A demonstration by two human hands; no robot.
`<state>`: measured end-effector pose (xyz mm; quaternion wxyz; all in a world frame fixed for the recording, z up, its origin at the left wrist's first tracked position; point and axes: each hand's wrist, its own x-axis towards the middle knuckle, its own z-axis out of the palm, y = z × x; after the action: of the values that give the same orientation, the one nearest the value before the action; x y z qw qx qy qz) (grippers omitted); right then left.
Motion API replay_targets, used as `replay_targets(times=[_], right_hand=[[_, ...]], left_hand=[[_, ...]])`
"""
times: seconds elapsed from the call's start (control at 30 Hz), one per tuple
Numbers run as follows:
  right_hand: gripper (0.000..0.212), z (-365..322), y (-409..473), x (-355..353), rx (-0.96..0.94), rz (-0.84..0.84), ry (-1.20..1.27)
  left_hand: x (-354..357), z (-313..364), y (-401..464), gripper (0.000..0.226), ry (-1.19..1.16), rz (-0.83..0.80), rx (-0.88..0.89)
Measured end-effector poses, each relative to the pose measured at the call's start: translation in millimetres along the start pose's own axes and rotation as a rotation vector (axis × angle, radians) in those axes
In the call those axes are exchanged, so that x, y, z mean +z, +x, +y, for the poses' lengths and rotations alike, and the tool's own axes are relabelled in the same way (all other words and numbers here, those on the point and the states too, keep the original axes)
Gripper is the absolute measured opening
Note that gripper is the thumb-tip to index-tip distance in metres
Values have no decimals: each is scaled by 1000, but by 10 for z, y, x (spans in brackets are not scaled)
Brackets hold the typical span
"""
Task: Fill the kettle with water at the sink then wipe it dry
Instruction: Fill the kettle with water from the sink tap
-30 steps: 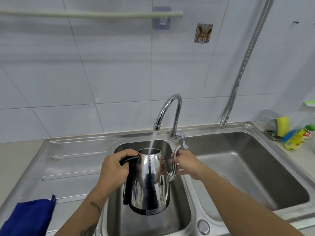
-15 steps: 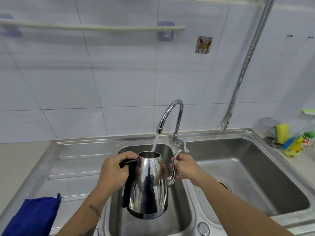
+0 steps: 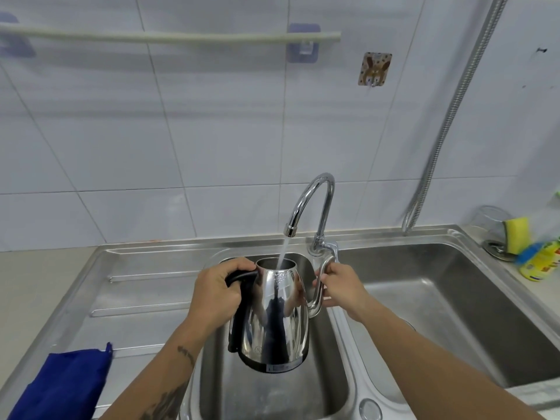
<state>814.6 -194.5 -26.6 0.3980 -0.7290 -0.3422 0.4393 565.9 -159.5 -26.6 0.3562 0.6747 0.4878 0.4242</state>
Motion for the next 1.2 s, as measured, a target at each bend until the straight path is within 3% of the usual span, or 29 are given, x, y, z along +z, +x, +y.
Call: replay_targets(times=[0.43,0.73,0.87,1.03,1.2], right_hand=[[26,4,86,-37,-85,58,24],[26,47,21,-208,-94,-44,-7],[38,192,176,-479,-138,106,-381],[60,218,375,-592,-164,67,-754],[47,167,601,-527,-233,36,-922]], left_hand=[[128,-56,-32,58,156,125,259],[71,3,-21,62,51,92,174],[79,-3,2,64,57,74,196],[141,-80,42,62,69,54,203],[207,-170,111,57,83,12,215]])
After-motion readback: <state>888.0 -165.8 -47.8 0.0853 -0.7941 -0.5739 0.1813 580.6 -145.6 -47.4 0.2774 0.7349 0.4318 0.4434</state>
